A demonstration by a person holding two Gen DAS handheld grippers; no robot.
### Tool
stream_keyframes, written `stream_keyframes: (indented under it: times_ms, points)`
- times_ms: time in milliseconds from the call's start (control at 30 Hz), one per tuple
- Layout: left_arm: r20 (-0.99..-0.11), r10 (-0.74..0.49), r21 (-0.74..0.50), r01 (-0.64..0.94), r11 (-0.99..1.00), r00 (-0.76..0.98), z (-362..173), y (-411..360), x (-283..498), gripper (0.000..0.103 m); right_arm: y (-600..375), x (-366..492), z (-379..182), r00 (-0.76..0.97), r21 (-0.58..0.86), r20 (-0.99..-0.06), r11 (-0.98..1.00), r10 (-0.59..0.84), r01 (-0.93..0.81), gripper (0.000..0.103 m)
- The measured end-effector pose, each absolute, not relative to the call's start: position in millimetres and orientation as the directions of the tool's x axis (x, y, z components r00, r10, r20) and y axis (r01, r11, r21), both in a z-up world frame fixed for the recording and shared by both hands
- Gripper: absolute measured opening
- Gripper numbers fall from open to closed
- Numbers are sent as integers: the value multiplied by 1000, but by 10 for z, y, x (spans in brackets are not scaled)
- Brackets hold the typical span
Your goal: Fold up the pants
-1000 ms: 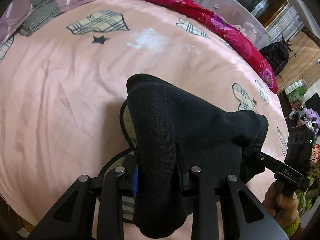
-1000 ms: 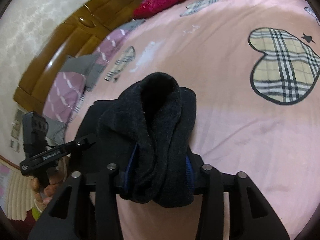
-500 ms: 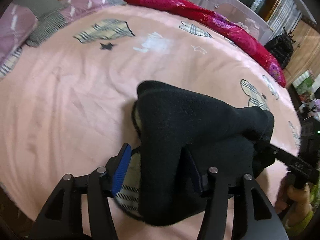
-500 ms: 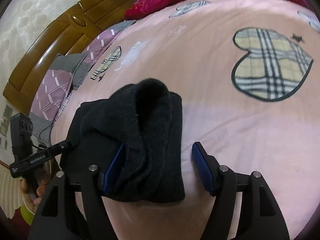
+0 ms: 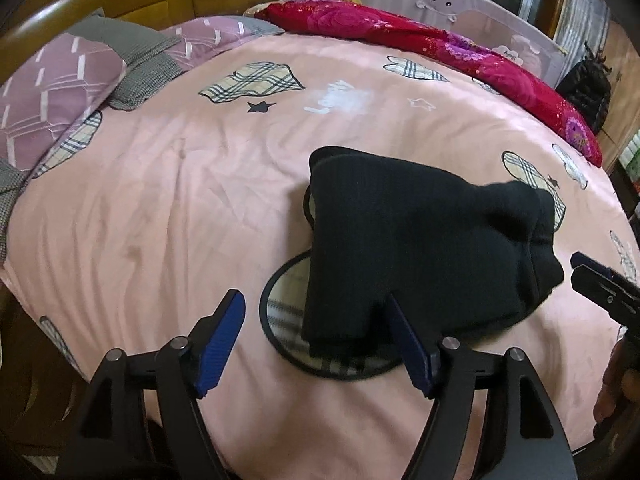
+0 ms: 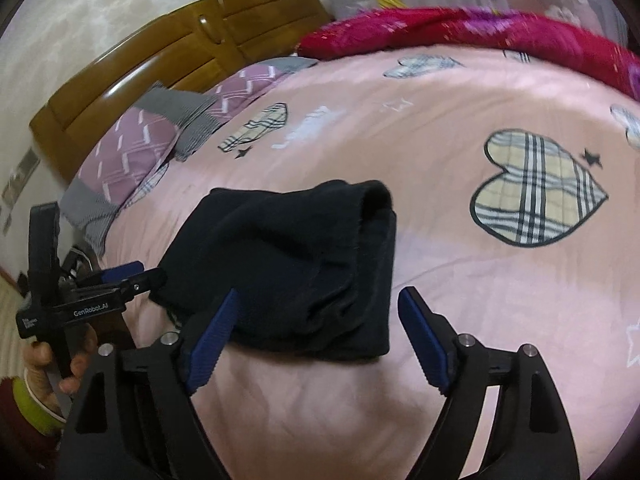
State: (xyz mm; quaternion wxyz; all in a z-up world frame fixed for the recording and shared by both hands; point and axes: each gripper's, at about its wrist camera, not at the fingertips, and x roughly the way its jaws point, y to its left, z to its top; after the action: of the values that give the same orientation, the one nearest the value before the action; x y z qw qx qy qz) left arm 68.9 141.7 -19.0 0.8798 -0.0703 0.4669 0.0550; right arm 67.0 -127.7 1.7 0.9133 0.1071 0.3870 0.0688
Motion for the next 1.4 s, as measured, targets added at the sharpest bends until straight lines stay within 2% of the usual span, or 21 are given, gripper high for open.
stream_keyframes:
  times_ms: [333, 600, 1400]
  points:
    - [-797, 91, -27, -186, 982, 596, -90, 1322, 500, 78, -1118, 491, 36, 716, 174, -673, 981, 185, -89, 88]
    - [-761, 157, 55, -178, 982, 630, -72, 1173, 395, 80, -1074, 426, 4, 722, 152, -672, 985, 168, -88, 88]
    - [-751, 142, 64, -143, 988, 645, -99, 1098, 341, 81, -840, 403, -92, 726, 100, -672, 990, 144, -104, 92]
